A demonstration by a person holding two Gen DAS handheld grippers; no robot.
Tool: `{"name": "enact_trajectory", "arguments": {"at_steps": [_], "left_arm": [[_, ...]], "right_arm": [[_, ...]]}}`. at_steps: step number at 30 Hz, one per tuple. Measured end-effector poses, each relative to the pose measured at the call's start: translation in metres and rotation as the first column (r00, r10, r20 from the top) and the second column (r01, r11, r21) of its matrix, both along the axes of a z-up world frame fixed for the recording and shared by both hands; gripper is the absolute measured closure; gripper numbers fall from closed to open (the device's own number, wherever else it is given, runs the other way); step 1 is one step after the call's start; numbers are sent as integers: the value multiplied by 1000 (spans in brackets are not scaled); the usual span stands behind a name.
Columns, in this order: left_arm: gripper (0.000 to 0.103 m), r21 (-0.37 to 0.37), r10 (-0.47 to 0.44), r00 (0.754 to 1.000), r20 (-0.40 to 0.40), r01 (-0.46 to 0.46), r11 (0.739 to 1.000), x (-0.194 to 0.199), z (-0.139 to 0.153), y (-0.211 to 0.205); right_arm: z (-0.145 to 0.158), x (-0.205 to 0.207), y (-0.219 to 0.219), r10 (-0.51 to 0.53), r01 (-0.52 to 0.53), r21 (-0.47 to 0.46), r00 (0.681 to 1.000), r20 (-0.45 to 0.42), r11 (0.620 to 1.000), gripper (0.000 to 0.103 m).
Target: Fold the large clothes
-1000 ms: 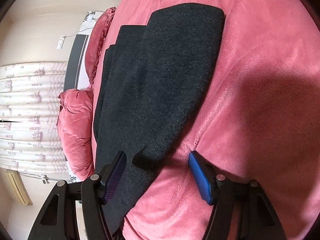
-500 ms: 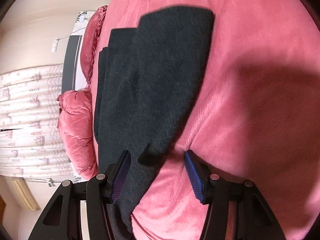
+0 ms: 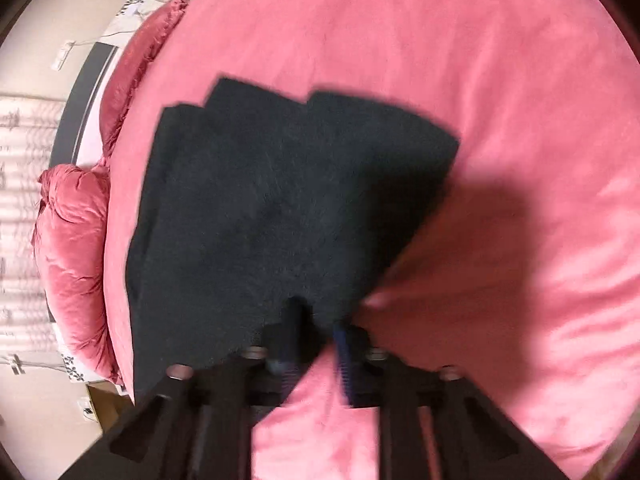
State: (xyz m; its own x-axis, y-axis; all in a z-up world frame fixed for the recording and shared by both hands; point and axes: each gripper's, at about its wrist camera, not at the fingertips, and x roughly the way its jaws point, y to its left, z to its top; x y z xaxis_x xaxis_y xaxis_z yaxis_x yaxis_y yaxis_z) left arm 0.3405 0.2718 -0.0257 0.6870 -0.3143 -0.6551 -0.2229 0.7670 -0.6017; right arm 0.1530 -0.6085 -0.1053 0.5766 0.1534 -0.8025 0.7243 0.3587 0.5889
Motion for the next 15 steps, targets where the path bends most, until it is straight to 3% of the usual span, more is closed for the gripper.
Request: {"name": "enact_trajectory", "arguments": {"at_steps": [2,4,8,11,15], "left_arm": [[75,-19,-5,1000,-14,5,1000,8,4,3],[75,-27,-4,1000,-22,4,1000,12,7,5],[76,-40,16,999,-31,-17,999,19,9,6],[76,-34,20,999,-31,-21,999,18,10,5],[76,-51,18,999,-30,-19,998,14,5,9]], "right_arm": [[33,2,-4,41,-35,-60,994,103,998,100],[76,20,2,128,-102,-198,984,122,975,100],[135,79,14,197,-159,-256,972,131,954,100],[205,130,30,244,-162,-350,948,206,923,100],[291,152,47,301,-95,-463,868,395,881,100]]}}
